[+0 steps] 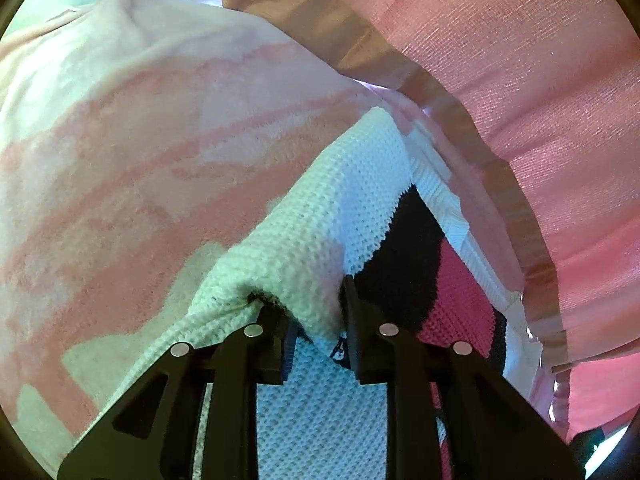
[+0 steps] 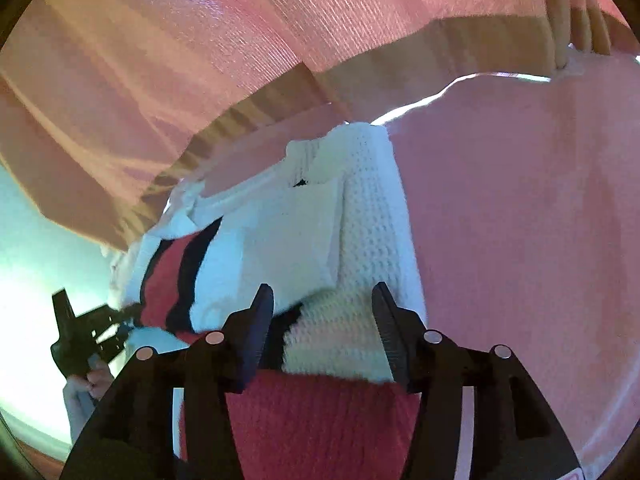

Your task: Fold small clothes

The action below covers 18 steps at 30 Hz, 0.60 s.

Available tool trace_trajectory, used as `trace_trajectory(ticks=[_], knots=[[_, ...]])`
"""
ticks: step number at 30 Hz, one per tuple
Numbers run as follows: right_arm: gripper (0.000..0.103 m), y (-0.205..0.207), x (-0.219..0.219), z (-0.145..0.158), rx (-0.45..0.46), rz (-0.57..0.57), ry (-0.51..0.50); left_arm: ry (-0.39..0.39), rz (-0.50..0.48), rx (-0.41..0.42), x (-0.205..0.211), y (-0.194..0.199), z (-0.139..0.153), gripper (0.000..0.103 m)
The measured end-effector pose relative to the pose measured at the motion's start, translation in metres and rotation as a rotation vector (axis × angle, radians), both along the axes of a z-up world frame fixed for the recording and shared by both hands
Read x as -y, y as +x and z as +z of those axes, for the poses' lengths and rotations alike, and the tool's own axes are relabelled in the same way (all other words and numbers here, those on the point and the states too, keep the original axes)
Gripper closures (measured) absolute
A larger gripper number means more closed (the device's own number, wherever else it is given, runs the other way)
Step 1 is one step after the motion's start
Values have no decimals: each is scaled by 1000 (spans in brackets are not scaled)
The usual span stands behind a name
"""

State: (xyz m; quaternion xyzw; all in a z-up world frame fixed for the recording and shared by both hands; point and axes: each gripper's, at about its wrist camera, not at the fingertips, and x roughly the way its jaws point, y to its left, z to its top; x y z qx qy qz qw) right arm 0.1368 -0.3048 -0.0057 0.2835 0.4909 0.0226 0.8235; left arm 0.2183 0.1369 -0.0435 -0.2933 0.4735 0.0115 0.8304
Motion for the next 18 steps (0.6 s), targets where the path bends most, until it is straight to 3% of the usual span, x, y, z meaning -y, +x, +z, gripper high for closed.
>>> trace_trajectory(ticks=[3, 4, 5, 7, 10, 12, 13, 14, 15, 16, 18], knots=[[53, 13, -2, -11, -2, -4, 10, 8, 4, 6, 0, -2, 0, 82], [67, 16, -4, -13, 5, -4, 9, 16, 6, 11, 0, -2, 1, 84], [95, 19, -5, -13, 6, -2, 5, 19, 4, 15, 2, -1, 2, 84], [95, 20, -6, -3, 37, -12, 1, 33, 16, 36, 1, -4, 7, 93], [97, -1, -9, 54, 220, -9, -4, 32, 39, 92, -3, -11, 23, 94], [97, -13, -7, 68, 271, -4, -64, 45, 37, 86, -4, -10, 22, 94], [97, -11, -9, 62, 244, 14, -117, 49, 30, 66, -4, -8, 16, 94], [97, -3, -9, 40, 151, 40, -154, 55, 31, 44, -4, -7, 11, 94], [97, 5, -7, 11, 41, 46, -140, 59, 35, 27, -3, -6, 6, 94], [97, 6, -5, -5, -10, 41, -126, 60, 39, 21, -2, -6, 4, 94], [97, 0, -7, -2, 31, 33, -112, 77, 39, 31, 0, -7, 8, 94]])
